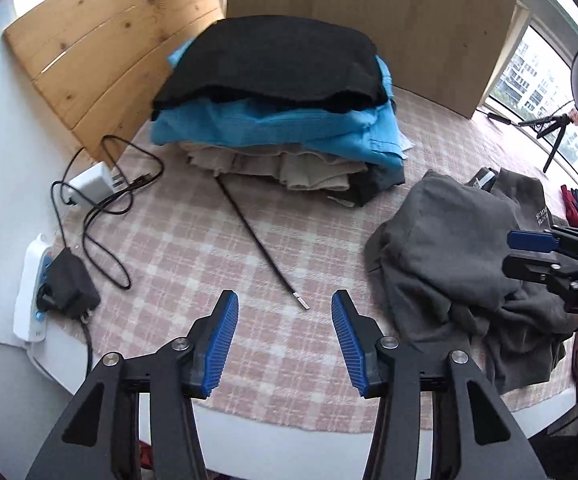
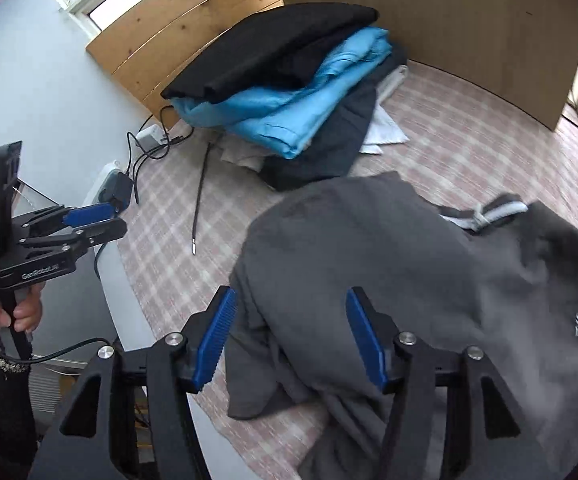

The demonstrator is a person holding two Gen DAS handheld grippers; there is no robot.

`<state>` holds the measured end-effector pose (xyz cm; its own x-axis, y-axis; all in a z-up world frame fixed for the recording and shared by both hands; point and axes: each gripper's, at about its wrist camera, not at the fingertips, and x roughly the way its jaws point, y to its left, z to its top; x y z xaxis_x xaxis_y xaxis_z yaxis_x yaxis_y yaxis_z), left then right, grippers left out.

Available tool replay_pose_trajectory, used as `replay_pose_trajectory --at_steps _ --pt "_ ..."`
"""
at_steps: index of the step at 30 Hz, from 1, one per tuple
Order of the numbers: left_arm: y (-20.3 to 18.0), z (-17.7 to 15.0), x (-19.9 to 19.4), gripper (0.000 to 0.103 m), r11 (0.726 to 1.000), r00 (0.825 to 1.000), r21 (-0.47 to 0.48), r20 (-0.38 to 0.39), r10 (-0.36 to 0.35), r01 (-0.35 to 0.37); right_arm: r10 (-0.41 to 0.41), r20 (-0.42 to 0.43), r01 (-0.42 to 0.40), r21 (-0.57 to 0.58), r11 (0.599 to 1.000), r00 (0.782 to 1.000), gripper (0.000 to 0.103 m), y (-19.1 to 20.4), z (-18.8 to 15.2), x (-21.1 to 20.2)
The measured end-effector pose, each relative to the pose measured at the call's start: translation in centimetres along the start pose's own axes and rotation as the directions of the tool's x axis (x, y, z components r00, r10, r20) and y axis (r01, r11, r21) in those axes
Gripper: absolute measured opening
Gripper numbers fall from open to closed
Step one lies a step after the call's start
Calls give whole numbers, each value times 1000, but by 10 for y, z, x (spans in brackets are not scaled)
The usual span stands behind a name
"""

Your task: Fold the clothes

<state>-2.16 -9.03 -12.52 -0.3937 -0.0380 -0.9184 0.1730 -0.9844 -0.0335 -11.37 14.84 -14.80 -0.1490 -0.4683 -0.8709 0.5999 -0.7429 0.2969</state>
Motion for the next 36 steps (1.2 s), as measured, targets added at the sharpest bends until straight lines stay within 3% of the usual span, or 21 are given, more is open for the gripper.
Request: replay_pose_trajectory --at_steps 3,7,8,9,10,14,17,19,22,23,25,26,28,30,32,36 --pt "22 -11 -12 47 999 1000 -35 17 12 -11 -86 -40 83 -75 994 996 57 29 12 44" --pt "52 -27 -29 47 996 999 -82 39 28 -25 -217 -114 198 -159 967 969 57 48 16 100" --pt "59 -31 -33 47 995 998 -94 45 33 -28 -238 -112 216 -176 960 965 41 49 13 102" --pt "66 -34 -37 47 994 998 -106 50 37 -32 -259 -110 235 -193 953 960 18 50 11 103" --pt "74 -38 -41 47 992 998 -118 55 42 -35 -255 -99 232 -196 953 962 13 50 8 97" --pt "72 -27 -44 47 995 997 -94 76 23 -15 -130 -1 129 -113 985 992 8 28 -7 11" --pt "43 -5 -40 47 1000 996 -16 90 -25 26 -141 75 144 -33 989 987 8 -13 -43 -79" --pt "13 12 -35 47 997 993 57 94 -65 60 -217 90 211 71 975 972 8 -53 -81 -135" --pt "-44 34 -25 47 975 986 182 84 -141 124 -409 36 386 265 884 912 5 -125 -153 -211" --pt "-65 39 -22 47 962 982 225 73 -173 153 -497 -18 476 321 819 868 4 -150 -178 -232" --pt "-110 48 -15 47 927 973 319 47 -224 198 -671 -199 685 395 612 714 9 -202 -229 -262" --pt "-134 51 -11 47 905 970 369 35 -239 210 -679 -237 696 457 553 695 9 -222 -252 -277" --pt "-181 60 -4 47 854 963 464 8 -270 236 -639 -178 595 606 529 749 10 -243 -284 -304" --pt "-223 69 3 47 800 954 540 -22 -298 262 -594 -99 494 671 552 798 24 -246 -293 -311" --pt "-253 80 10 47 768 951 579 -45 -305 274 -536 -4 396 678 619 844 37 -240 -279 -298" --pt "-271 101 20 47 766 957 589 -49 -285 258 -362 144 196 632 750 921 49 -230 -219 -244"
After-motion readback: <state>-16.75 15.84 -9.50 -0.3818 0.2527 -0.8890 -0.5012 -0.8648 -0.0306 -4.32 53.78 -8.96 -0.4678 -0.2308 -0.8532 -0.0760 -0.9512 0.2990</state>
